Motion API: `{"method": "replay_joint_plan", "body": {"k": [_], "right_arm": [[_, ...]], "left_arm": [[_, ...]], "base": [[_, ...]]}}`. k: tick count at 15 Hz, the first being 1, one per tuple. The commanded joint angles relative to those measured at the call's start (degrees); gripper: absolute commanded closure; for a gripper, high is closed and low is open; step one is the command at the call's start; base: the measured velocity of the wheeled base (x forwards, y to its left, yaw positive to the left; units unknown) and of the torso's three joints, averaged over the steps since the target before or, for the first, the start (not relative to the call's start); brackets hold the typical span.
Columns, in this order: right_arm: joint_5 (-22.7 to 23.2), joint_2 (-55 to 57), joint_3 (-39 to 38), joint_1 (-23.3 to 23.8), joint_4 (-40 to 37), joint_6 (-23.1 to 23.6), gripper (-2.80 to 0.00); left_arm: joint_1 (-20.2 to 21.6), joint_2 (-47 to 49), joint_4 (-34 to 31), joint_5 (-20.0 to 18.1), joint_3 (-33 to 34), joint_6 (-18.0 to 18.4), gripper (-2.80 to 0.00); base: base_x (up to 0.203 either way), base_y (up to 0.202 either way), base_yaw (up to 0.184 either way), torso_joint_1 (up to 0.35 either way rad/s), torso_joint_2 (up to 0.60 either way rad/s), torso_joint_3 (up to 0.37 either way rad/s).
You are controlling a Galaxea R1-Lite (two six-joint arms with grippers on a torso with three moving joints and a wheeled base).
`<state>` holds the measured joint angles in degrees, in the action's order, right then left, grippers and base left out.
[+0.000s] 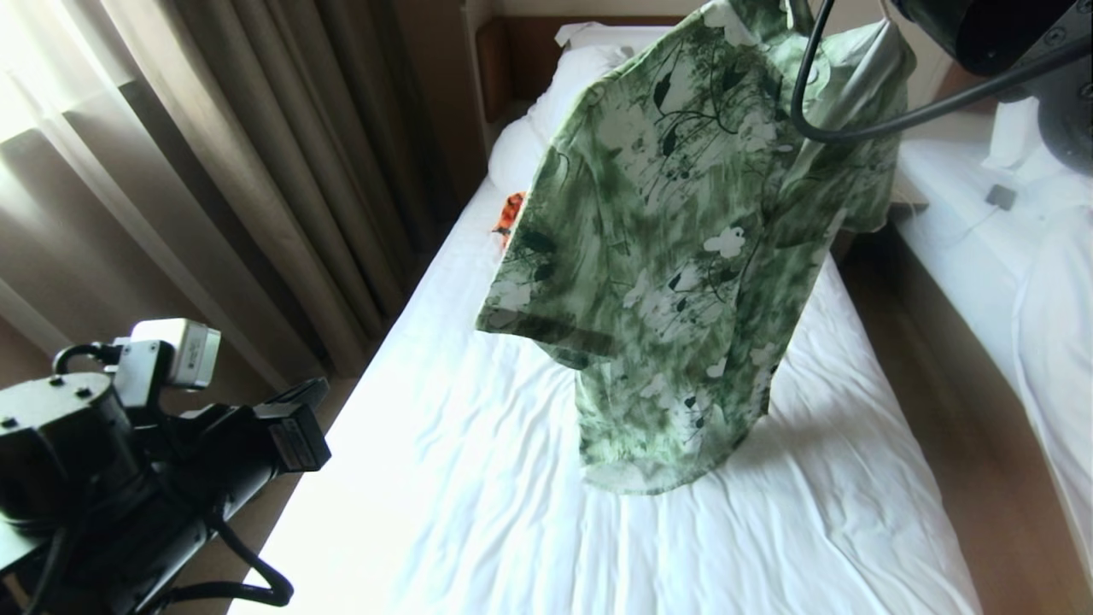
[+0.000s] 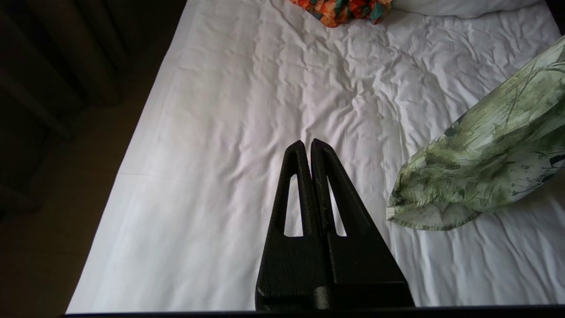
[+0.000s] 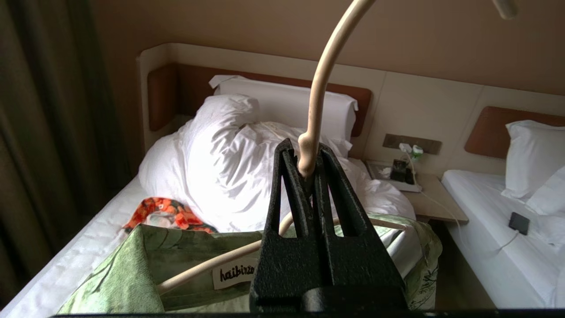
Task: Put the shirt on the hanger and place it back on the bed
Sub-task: Take the clothes hanger out of the clothes
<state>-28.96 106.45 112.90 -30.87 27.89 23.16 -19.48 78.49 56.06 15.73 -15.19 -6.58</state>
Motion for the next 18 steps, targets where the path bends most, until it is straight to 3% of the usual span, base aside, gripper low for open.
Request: {"method": "replay_joint_plan", "body": {"k": [1,6,9,18], "right_arm": [[-1.4,-1.3,0.0,0.9,0.3,0.6,0.00],[-2.0,-2.3,0.0,1.6,2.3,0.4,0.00],[-2.7,-3.0,-0.1,1.8,2.3,0.4,0.00],[-2.9,-3.8,-0.1,1.7,2.3,0.5,0.00]], "left_arm": [[0.2,-3.3,0.3,1.4,2.1,0.0,0.00],[0.2,-5.9,0.2,3.8,3.8,-0.1,0.00],[0.1,-7.7,0.2,3.9,4.6,-2.2,0.00],[0.2,-10.6,0.0,5.1,7.1,-2.4,0.00]], "base": [[0.000,0.000,0.000,0.000,0.00,0.000],[0.000,0.000,0.000,0.000,0.00,0.000],[0.000,0.000,0.000,0.000,0.00,0.000],[0.000,0.000,0.000,0.000,0.00,0.000]]}}
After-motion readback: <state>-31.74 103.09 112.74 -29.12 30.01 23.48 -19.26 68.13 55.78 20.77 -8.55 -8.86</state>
